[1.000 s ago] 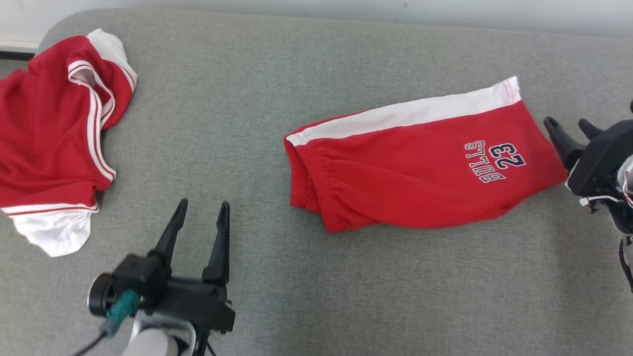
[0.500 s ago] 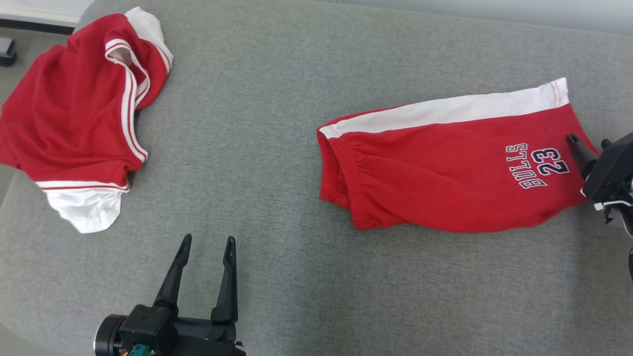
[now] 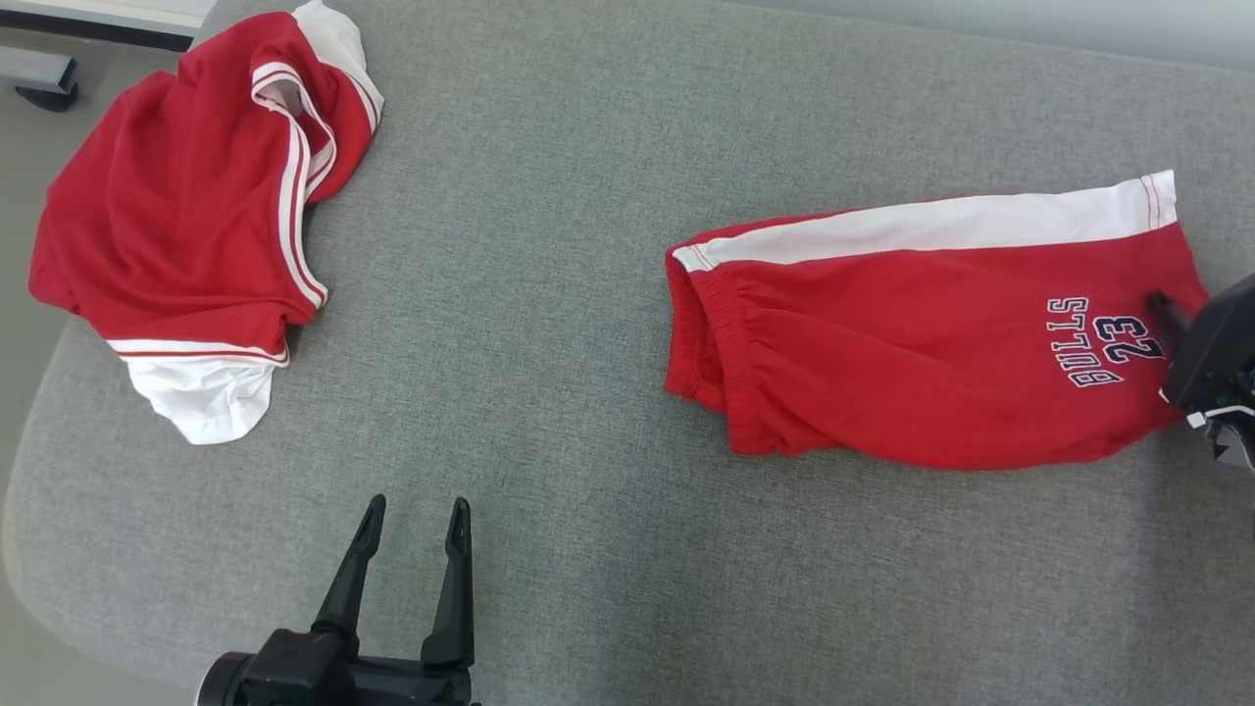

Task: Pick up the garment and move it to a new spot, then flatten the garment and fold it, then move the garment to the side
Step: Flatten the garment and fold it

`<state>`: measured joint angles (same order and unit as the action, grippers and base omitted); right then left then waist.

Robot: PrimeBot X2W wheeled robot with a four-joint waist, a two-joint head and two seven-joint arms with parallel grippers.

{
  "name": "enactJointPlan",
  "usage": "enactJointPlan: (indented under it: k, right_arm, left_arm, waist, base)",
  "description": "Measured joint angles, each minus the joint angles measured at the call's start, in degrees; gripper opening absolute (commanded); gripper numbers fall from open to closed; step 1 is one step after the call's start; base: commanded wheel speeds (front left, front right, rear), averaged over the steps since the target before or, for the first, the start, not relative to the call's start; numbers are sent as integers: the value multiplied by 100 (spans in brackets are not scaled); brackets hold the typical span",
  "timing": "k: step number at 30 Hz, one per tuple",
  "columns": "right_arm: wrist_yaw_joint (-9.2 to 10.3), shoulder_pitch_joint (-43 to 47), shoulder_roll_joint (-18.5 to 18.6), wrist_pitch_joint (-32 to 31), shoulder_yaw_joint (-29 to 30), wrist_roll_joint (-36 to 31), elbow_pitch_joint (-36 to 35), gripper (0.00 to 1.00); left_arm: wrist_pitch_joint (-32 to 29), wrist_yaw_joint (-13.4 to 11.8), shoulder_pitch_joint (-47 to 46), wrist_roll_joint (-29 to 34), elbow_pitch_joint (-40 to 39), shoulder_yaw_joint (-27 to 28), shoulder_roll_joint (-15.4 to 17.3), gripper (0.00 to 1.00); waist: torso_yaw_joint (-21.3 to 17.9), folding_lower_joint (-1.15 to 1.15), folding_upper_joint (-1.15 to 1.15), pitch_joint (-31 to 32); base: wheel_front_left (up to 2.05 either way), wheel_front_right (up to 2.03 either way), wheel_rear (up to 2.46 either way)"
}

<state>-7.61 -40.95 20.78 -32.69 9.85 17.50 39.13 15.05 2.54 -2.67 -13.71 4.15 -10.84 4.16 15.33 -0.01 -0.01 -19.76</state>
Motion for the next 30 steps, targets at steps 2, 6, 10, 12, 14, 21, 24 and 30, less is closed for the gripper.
enactJointPlan:
  k: [2, 6, 10, 12, 14, 21, 24, 30]
  right_arm:
    - [0, 20, -14, -1, 107, -134, -11, 0]
    - [-2, 43, -109, 23, 244, -326, -103, 0]
    - [-1, 102, -157, 44, 286, -400, -219, 0]
    - [-1, 146, -157, 58, 291, -392, -279, 0]
    - [-1, 175, -157, 98, 297, -392, -320, 0]
    - [3, 654, -15, 302, 501, -388, -736, 0]
    - [3, 931, 21, 304, 612, -390, -999, 0]
    - [4, 1324, 124, 308, 911, -547, -1526, 0]
  left_arm:
    - [0, 47, 1, 11, 32, 31, -25, 100]
    - [0, 100, 1, 29, 109, 86, -58, 100]
    - [0, 151, 1, 48, 189, 132, -81, 100]
    - [-1, 158, -1, 53, 219, 144, -91, 100]
    - [-1, 178, -2, 53, 238, 147, -97, 100]
    - [0, 210, 25, 49, 301, 227, -110, 100]
    - [-1, 227, 78, 37, 299, 260, -114, 100]
    - [-1, 250, 112, 4, 368, 272, -121, 100]
  waist:
    - [-15, 0, 0, 1]
    - [-61, 1, 0, 7]
    - [-110, 1, 1, 33]
    - [-129, 1, 1, 53]
    - [-136, 2, 1, 67]
    - [-204, 2, 1, 256]
    - [-292, 1, 1, 336]
    - [-476, 1, 1, 527]
  base:
    - [0, 0, 0]
    - [0, 0, 0]
    - [0, 0, 0]
    - [0, 0, 0]
    - [0, 0, 0]
    - [0, 0, 0]
    - [0, 0, 0]
    - [0, 0, 0]
